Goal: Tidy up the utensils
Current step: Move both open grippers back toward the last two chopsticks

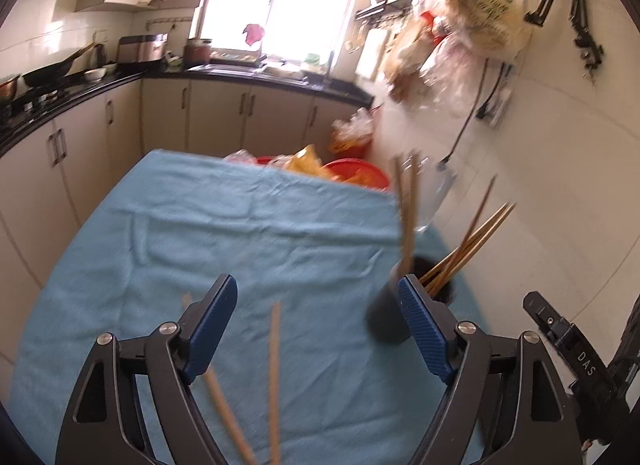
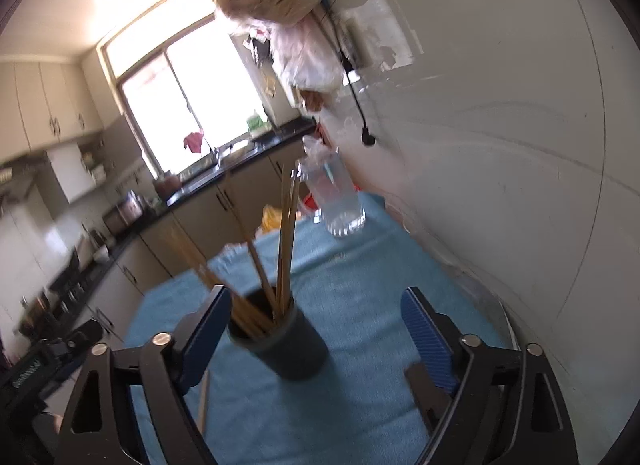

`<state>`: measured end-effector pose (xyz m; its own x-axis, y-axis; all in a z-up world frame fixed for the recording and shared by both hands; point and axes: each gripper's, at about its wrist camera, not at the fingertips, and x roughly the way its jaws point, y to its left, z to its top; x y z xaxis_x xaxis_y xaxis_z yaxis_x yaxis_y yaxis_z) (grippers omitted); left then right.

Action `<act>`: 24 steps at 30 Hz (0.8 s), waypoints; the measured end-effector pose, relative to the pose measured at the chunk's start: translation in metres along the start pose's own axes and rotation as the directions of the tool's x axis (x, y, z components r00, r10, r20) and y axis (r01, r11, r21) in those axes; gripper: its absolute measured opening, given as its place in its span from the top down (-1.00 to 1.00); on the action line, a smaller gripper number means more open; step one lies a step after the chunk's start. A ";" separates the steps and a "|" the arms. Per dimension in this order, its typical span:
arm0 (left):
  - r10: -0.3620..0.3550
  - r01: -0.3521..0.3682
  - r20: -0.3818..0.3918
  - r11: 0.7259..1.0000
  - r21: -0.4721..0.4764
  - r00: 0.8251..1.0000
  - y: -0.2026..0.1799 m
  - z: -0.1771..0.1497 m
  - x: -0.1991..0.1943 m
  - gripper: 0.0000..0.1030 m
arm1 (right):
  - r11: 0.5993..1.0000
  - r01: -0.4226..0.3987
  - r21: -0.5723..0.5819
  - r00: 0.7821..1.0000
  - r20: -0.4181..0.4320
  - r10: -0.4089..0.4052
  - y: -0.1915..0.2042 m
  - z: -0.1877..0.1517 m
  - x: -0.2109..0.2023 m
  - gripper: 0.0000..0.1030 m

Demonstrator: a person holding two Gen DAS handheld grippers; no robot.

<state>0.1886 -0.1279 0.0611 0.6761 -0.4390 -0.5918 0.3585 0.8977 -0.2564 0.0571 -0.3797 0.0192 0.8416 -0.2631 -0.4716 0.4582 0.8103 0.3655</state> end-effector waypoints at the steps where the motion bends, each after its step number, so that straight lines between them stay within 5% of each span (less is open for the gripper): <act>1: 0.021 -0.021 -0.009 1.000 0.000 1.000 0.008 -0.008 0.000 -0.58 | 1.000 0.002 -0.015 1.000 -0.013 -0.002 0.004 -0.007 0.002 -0.77; 11: 0.143 -0.151 -0.103 0.985 -0.079 0.984 0.079 -0.063 0.002 -0.58 | 0.993 -0.006 -0.119 0.988 -0.155 -0.012 0.033 -0.073 0.031 -0.77; 24: 0.236 -0.252 -0.136 0.960 -0.118 0.962 0.124 -0.097 0.013 -0.58 | 0.983 -0.016 -0.184 0.981 -0.193 -0.021 0.050 -0.096 0.028 -0.77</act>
<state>0.1792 -0.0187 -0.0527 0.6476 -0.2054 -0.7338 0.0979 0.9774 -0.1871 0.0761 -0.2965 -0.0530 0.7610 -0.1736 -0.6251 0.3844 0.8969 0.2188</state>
